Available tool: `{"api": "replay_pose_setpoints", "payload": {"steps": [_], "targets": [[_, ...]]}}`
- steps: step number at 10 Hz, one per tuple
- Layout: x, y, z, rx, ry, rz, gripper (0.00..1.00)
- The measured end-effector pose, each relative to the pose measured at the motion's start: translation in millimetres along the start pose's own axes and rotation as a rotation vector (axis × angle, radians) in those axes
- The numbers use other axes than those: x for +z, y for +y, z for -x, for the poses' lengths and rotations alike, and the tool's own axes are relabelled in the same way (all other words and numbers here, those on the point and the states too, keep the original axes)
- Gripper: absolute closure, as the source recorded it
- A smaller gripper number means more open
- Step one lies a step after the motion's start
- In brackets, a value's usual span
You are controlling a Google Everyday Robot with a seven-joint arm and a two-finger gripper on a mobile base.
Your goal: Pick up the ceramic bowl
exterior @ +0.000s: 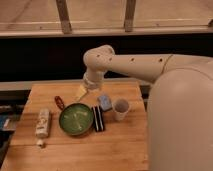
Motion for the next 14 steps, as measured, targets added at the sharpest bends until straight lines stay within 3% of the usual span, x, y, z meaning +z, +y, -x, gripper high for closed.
{"api": "replay_pose_setpoints", "payload": {"steps": [2,4,5,7,10,14], "targets": [[20.6,13.8,14.7,-0.042,0.026,0.003,0.2],[45.4,14.5,13.3,-0.051,0.055,0.014,0.2],[56.4,13.0,11.8,-0.049,0.061,0.038,0.2],[79.9,2.0,2.6,-0.029,0.064,0.143,0.2],[99.4,-6.4,-3.8,-0.013,0.057,0.246,0.2],[119.3,-4.2,-7.7,-0.005,0.071,0.319,0.2]]}}
